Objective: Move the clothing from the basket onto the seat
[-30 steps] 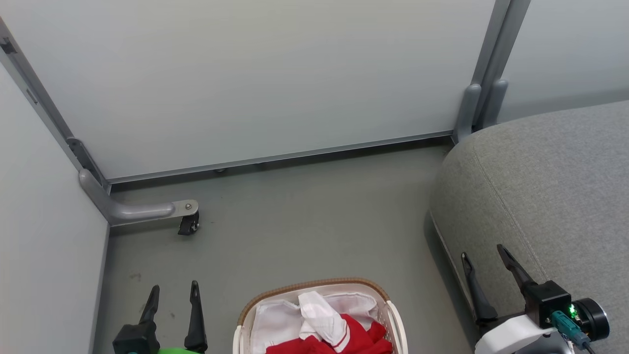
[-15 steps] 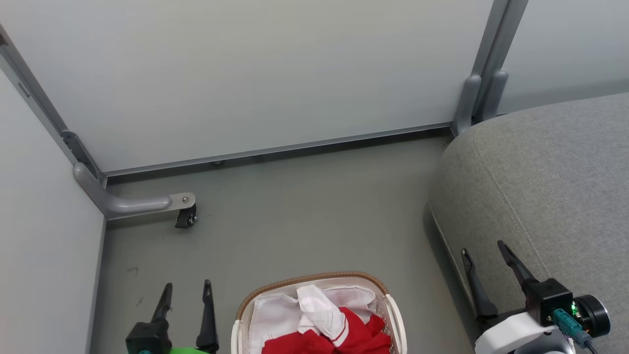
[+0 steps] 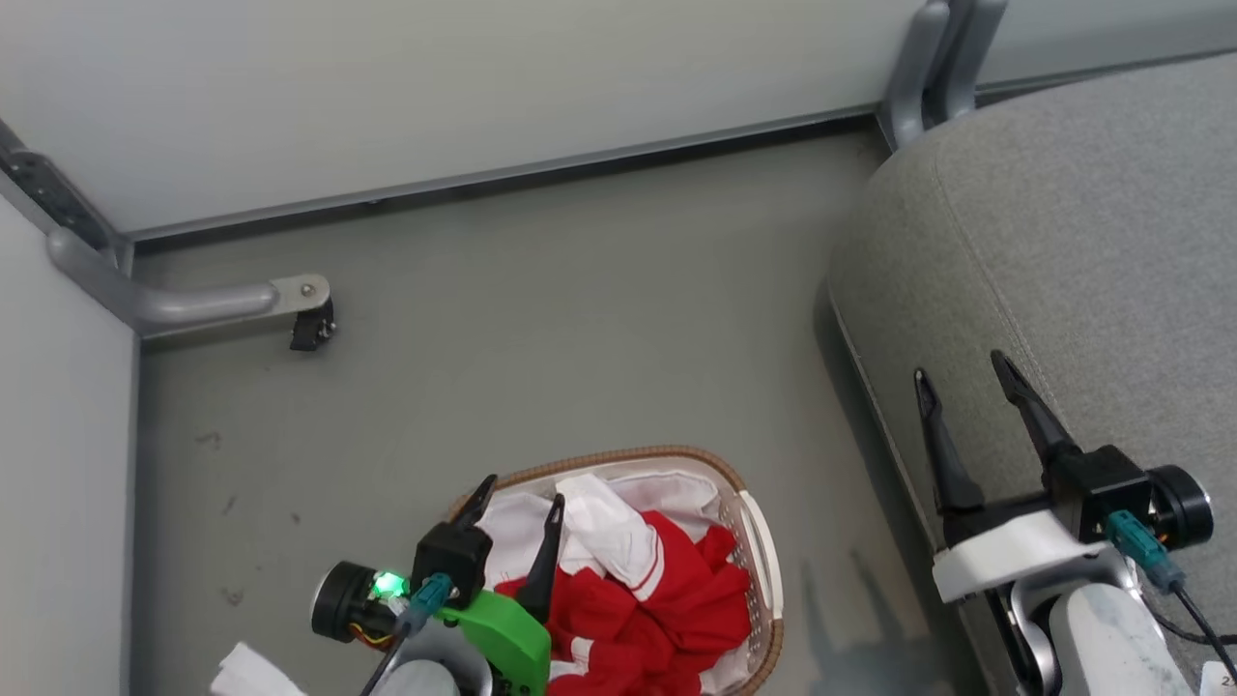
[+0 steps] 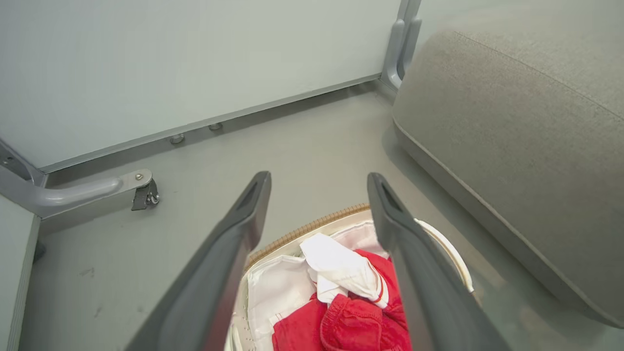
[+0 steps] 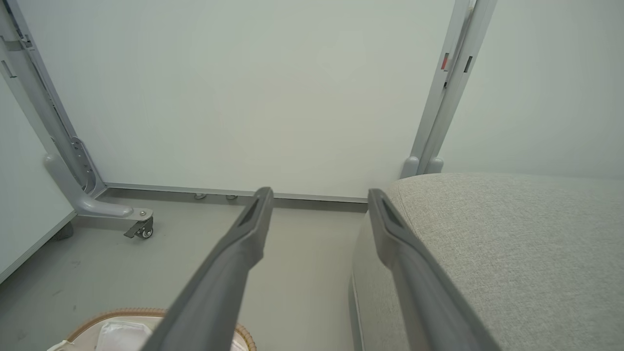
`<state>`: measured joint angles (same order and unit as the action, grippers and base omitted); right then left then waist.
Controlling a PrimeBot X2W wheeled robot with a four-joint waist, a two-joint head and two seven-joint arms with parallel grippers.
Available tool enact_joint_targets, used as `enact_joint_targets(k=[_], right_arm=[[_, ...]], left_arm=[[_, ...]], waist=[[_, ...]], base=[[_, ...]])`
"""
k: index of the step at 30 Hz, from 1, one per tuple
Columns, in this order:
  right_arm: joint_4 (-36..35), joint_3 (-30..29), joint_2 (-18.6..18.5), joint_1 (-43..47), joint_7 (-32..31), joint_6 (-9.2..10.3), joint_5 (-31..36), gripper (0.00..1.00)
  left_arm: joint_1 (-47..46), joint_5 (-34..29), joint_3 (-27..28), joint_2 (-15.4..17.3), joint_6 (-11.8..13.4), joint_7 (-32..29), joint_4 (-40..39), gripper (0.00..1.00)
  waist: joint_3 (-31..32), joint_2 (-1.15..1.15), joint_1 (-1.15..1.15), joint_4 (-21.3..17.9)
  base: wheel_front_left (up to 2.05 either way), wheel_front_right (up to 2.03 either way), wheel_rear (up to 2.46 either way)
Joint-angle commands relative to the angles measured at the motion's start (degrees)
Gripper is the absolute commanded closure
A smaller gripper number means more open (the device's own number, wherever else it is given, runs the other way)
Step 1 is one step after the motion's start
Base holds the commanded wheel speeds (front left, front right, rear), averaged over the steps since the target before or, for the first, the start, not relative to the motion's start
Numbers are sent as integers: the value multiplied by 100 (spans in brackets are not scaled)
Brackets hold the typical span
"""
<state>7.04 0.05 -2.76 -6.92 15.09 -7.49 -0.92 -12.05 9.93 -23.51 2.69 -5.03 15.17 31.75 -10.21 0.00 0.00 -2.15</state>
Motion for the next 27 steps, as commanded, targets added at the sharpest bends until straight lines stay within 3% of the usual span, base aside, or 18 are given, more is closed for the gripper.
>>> enact_joint_targets(k=[1, 12, 18, 27], right_arm=[[-52, -29, -22, -163, 12, 0, -7, 0], [-207, 87, -20, -774, 12, 1, -208, 0], [-241, 136, -19, -957, 12, 1, -305, 0], [-290, 301, -19, -1135, 12, 1, -442, 0]], left_arm=[[-277, -25, -129, 37, -33, -3, 264, 0], [-1508, 366, -1056, 37, -133, -562, 2321, 0], [-1753, 684, -1347, 38, -128, -820, 2754, 0], [-2039, 1037, -1577, 37, 142, -1204, 3211, 0]], waist=[[-841, 0, 0, -351], [-2090, 0, 0, -759], [-2461, 0, 0, -841], [-2851, 0, 0, -883]], base=[[0, 0, 0], [0, 0, 0], [0, 0, 0], [0, 0, 0]])
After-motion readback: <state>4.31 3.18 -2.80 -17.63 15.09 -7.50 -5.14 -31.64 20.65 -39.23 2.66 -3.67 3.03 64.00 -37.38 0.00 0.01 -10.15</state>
